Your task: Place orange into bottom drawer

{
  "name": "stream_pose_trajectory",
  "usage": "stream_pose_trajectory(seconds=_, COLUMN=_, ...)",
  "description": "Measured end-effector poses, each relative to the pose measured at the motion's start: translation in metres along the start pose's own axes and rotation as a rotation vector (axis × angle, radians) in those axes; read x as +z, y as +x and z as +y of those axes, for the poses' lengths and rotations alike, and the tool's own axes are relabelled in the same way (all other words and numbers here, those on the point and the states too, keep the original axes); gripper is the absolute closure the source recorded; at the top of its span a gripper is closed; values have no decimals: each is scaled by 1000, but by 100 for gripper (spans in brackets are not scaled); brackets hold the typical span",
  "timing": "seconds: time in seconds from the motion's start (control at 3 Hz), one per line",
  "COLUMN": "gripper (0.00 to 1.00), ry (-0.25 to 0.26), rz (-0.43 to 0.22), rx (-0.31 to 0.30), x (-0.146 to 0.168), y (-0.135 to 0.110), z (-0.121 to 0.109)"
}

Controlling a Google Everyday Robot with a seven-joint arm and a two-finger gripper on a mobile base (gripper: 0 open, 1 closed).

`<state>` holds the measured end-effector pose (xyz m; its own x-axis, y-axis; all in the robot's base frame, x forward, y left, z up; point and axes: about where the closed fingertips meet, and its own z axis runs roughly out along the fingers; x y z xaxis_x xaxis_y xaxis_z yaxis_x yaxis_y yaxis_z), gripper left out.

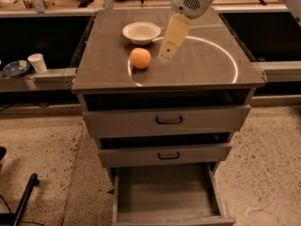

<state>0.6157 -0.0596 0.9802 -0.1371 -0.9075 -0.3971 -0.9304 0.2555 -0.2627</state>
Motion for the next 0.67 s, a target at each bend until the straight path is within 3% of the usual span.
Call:
stream_pose_trajectory(seconds=0.33, gripper=0, ry=-70, rz=-47, rx=-36, x=28, y=-20, z=2)
stream_pose_trajectory(seconds=0.67, gripper=0, ry=-111, rz=-100, rx=-23, x=70, y=-34, z=0)
